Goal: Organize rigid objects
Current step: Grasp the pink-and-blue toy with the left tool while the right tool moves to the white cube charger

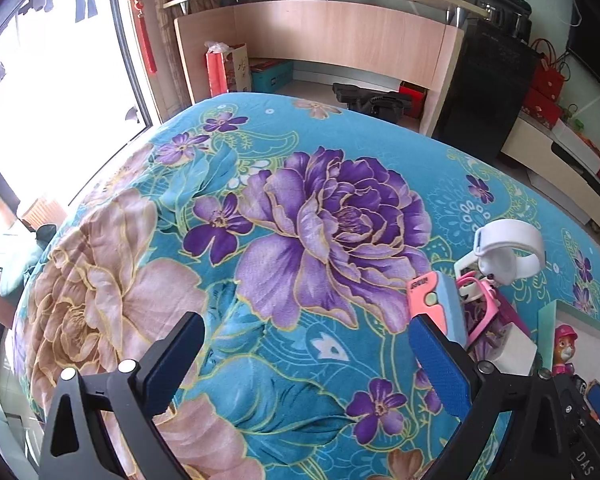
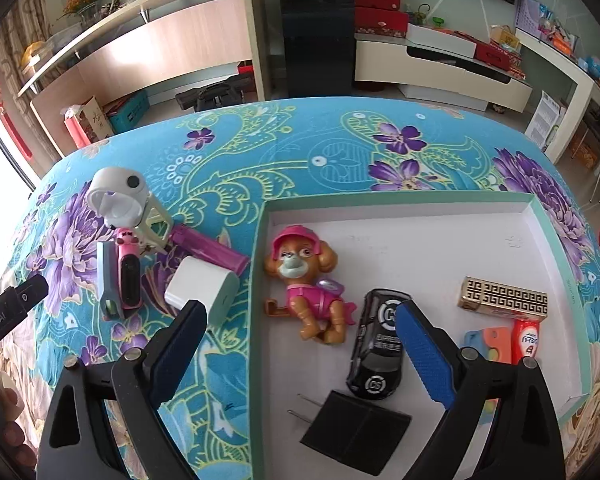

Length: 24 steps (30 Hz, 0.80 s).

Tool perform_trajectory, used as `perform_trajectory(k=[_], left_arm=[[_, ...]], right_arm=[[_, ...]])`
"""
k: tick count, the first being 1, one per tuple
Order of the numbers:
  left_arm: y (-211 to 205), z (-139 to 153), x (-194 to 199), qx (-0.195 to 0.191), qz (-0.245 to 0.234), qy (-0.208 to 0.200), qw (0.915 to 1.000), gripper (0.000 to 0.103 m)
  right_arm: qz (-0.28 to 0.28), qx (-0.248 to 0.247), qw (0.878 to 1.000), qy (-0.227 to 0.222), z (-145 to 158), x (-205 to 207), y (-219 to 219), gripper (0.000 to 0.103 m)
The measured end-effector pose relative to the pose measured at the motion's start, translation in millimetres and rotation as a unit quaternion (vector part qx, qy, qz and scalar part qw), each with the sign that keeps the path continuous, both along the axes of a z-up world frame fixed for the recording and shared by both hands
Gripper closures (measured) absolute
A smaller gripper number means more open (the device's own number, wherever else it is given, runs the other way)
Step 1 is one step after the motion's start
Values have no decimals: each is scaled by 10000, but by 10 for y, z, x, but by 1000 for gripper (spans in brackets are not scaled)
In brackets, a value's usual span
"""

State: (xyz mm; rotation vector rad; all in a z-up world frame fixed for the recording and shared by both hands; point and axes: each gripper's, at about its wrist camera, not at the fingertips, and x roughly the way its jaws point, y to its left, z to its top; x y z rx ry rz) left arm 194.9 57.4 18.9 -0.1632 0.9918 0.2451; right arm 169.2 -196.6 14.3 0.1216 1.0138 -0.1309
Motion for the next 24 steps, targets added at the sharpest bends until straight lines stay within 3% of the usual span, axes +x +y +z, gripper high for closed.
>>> perform_trajectory(k=[7,13,24], left_arm=[[90,-111,40,-228,-2,81,9997,0],[-60,-226,189,-730,-273,133,9969,0],[-359,-410,385,-1130,-696,247,9908,1]], right_arm=[[252,44,9997,61,-87,57,257,8],[241,-102,9996,98,-121,81,290,8],[164,-71,9998,114,-129,91,240,8]])
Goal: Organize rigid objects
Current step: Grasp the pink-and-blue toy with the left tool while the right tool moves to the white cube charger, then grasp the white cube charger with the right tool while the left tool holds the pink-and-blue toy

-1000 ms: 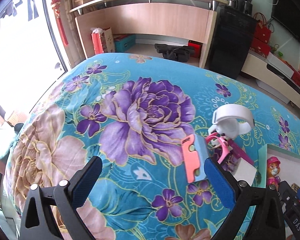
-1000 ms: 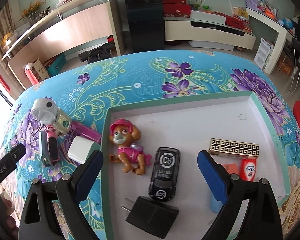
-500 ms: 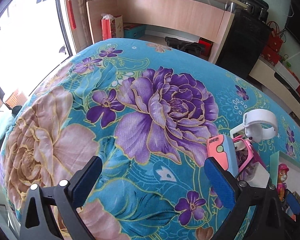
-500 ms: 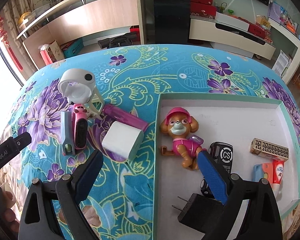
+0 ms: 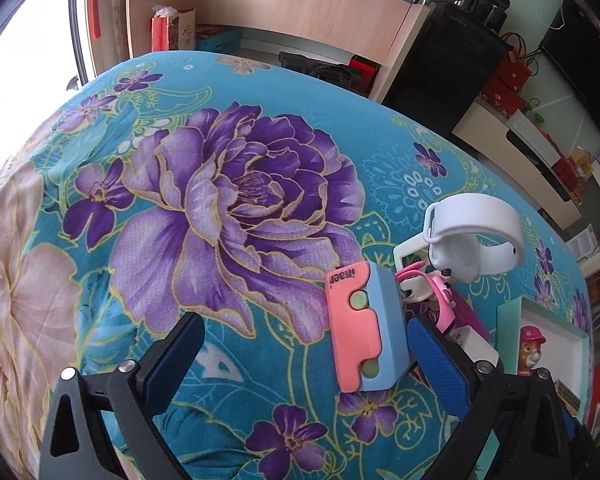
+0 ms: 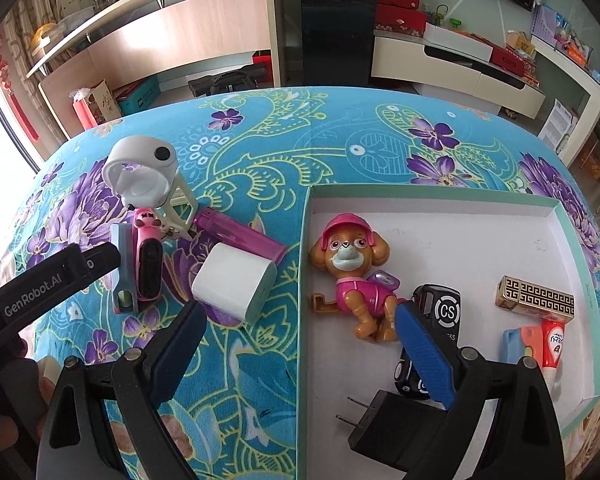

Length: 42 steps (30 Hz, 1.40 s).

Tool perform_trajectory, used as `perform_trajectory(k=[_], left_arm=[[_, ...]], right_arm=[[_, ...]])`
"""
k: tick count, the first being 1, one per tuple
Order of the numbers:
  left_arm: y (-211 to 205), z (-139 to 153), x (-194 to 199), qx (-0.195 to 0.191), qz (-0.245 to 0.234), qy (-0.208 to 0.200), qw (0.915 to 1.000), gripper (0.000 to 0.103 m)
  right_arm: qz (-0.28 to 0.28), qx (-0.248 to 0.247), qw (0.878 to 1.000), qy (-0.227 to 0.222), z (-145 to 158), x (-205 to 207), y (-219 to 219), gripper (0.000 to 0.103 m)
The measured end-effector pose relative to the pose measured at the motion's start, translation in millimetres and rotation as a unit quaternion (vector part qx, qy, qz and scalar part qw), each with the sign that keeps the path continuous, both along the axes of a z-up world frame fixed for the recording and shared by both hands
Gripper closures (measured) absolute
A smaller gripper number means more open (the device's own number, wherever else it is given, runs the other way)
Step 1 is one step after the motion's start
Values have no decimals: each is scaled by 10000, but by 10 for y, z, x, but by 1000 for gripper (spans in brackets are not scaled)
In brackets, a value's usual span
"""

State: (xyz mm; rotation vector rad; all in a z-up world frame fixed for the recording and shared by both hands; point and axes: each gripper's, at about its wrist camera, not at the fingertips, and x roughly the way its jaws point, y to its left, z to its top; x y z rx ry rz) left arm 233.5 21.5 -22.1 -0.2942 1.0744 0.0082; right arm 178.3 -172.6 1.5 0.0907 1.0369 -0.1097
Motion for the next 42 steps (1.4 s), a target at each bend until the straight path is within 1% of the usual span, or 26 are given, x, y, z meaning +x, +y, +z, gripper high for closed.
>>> perform_trajectory(k=[2,6,7,9,11,13,14,15,16,17,23,28,32,37,42], left_arm=[[-42,-22,9,16,-46,23,10000,1],[-76,-64,28,-88,-118,44,9999,15],[-95,-72,31,-84,-145,54,9998,16],[-132,-80,37,-121,-216,42,9997,24],[-155,-88,45,-213,-272,37,9994,29],[-169,-86,45,-201,-301,29,9993,34],[-171,-80,44,-212,-324,16,9992,40],[-174,-75,42,-236,-344,3,9991,50],[-174,-73,42,-250,-359,0,9990,56],[-179,-72,40,-233,-370,-3,9990,58],[-123,-72,6,-315,-334,-36,9989,58],[-23,-51,-51,-98,-131,-40,9999,58],[68,-42,-102,1,39,-27,10000,58],[163,-22,-207,250,196,-15,9995,58],[225,-18,-239,245,269,-19,9993,58]], right_arm=[[-14,13,10000,1,-1,1,-12,8],[-52,34,10000,9,-6,2,-41,8],[-59,36,10000,9,-6,2,-47,8],[-77,33,10000,5,-3,1,-52,8],[-88,30,10000,12,-6,2,-53,8],[-93,26,10000,23,-11,5,-49,8],[-95,22,9999,26,-13,6,-44,8],[-93,17,10000,26,-14,7,-41,8],[-91,13,10000,26,-15,7,-39,8],[-91,9,10000,26,-14,6,-35,8],[-71,-22,10000,35,-31,12,-19,8],[-18,-2,10000,-55,-40,16,-2,8],[-20,41,9999,-150,-47,31,-18,8],[39,68,9997,-226,-38,38,-8,8],[180,-2,9993,-331,-26,41,89,8]])
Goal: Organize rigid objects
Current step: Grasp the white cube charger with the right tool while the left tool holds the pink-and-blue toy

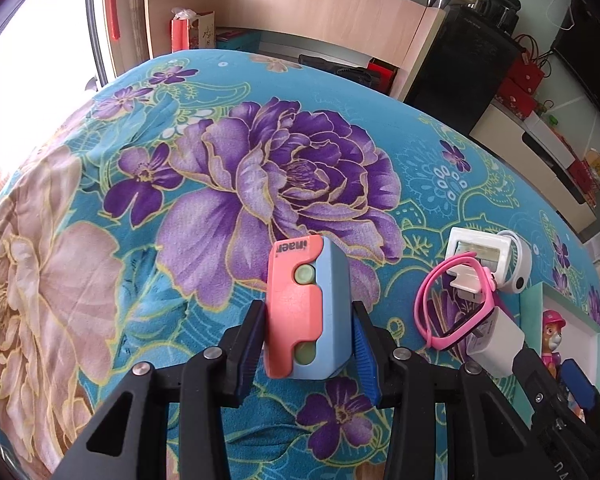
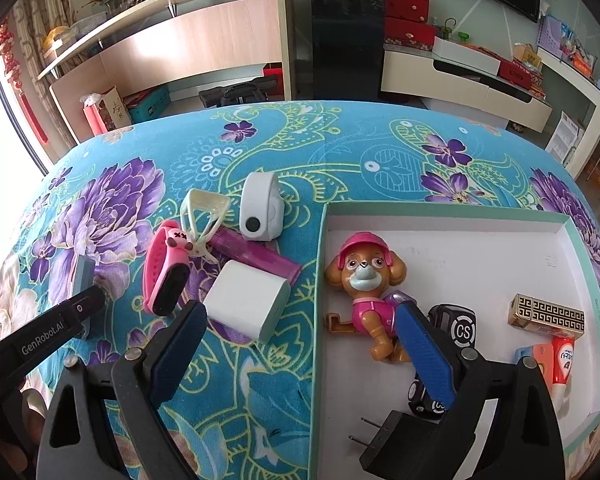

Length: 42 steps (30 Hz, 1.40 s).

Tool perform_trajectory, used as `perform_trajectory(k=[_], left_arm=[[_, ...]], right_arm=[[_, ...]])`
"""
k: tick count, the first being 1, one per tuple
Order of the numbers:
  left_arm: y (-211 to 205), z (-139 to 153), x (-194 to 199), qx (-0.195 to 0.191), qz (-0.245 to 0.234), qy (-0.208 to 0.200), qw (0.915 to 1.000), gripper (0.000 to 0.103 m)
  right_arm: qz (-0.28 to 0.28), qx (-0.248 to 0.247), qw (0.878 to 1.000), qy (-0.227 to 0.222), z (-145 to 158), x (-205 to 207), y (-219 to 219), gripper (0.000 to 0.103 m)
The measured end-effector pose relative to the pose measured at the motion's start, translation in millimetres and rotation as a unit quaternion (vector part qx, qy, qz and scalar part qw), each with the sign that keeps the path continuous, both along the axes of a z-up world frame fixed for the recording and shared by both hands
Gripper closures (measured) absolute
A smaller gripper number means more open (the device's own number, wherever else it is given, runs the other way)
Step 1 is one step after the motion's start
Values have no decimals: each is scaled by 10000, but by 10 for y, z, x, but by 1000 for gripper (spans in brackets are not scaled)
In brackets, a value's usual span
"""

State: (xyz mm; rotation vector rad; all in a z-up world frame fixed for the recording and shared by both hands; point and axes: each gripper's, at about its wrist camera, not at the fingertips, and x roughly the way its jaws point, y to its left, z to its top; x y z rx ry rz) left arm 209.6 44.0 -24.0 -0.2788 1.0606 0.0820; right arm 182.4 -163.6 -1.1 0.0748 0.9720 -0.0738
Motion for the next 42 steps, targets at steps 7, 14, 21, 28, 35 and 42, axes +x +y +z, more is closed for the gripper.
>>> perform_trajectory(k=[7,14,21,28,35,42], left_arm=[[137,-25,-14,-156,132,39,9998,58],[162,-35,-9,-271,146,41,9995,58],[156,-28,-12,-248,156,51,9996,58],[147,-28,-5,-201,145,66,9997,58],[144,-28,-2,-203,142,69,9997,58],[155,-47,1,-233,146,72,9996,58]], right_arm=[[338,-239,9991,-123,-11,36,231,16],[418,-495,9979,30,-142,92,334,28],[419,-605,9973,31,-158,110,364,28],[594,-573,9963,-220,-50,73,421,28],[616,-614,9962,-38,-187,139,460,29],[680,-923,9934,-63,-298,184,555,36]])
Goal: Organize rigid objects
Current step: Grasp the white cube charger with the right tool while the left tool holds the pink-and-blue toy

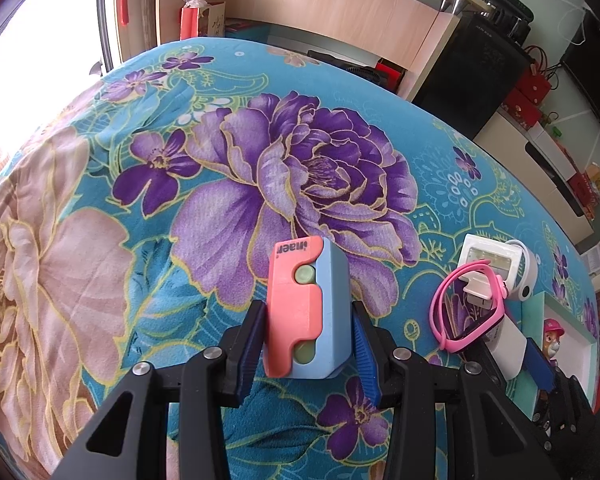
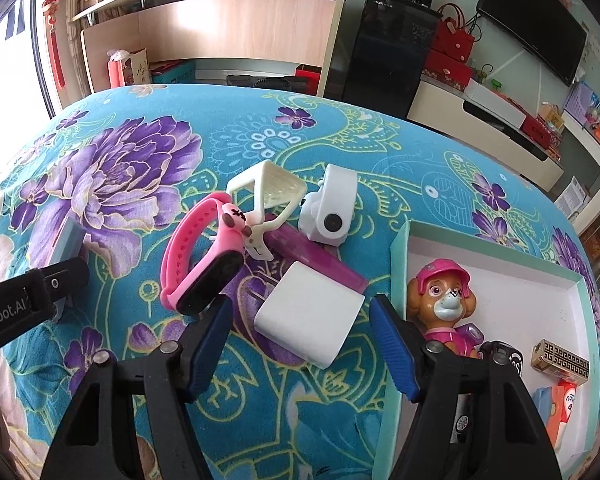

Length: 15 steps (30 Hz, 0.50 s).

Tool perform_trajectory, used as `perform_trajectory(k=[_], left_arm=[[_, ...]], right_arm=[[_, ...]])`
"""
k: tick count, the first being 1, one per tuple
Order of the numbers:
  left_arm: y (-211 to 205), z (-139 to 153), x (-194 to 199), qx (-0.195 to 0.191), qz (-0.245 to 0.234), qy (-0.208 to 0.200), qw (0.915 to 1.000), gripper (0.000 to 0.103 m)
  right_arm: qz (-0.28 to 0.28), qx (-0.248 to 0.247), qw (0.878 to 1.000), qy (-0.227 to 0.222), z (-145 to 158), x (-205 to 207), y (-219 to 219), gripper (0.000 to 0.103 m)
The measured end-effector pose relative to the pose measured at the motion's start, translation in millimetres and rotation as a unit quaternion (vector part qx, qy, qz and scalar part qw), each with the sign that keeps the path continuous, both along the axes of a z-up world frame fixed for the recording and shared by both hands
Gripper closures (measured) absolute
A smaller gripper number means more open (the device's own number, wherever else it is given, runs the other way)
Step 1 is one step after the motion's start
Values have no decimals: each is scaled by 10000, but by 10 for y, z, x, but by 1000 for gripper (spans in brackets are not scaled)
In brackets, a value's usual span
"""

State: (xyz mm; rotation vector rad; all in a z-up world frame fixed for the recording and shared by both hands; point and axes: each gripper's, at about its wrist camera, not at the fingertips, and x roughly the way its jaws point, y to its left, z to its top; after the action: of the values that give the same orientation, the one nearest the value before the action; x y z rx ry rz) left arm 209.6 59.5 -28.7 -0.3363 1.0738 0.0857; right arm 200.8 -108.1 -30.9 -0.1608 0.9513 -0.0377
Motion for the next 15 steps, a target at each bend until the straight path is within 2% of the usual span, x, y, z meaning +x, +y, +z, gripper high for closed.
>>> perform_trajectory(k=[1,9,15], left_arm=[[-2,0,0,3,0,3,10000,58],[-33,2,9,137,-20,26,9999,58],[-65,20,7,239,-36,34,9997,58]], right_arm=[[-28,-25,10000,53,-33,17,2,39],[-66,26,9999,88,-68,35,-15,41],[-114,191,9997,84,-54,38,-59,47]])
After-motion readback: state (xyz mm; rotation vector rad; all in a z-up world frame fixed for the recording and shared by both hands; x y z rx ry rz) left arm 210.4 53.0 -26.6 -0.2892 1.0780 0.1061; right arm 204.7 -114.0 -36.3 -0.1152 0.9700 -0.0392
